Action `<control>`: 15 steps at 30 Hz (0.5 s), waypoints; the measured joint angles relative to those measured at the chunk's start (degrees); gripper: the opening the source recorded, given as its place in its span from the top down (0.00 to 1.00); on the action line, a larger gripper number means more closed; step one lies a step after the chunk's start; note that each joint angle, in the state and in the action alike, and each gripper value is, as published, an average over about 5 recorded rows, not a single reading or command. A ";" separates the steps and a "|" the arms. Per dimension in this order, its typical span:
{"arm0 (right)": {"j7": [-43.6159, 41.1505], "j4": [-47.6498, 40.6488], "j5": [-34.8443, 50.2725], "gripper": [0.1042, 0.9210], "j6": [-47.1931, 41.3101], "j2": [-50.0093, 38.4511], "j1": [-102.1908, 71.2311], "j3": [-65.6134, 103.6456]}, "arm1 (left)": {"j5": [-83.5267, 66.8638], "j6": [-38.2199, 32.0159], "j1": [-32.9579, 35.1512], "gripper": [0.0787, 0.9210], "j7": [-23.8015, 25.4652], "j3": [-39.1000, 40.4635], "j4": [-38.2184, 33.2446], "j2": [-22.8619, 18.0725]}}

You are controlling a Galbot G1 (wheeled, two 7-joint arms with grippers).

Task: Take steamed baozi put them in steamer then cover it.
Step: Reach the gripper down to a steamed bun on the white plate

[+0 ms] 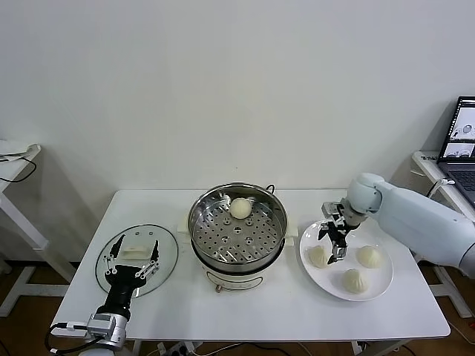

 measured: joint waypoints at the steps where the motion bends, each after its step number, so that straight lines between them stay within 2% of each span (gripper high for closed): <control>1: 0.04 -0.15 -0.17 0.12 -0.08 0.22 -0.25 0.18 | 0.03 0.00 0.01 0.12 0.00 0.01 0.03 0.00; 10: -0.17 -0.69 -2.04 0.14 -0.36 0.80 -1.76 1.27 | 0.10 0.06 0.19 0.12 -0.03 -0.05 -0.19 -0.08; 15: -0.26 -0.89 -2.80 0.28 -0.37 0.77 -2.34 1.77 | 0.11 0.14 0.26 0.12 -0.06 -0.10 -0.53 -0.07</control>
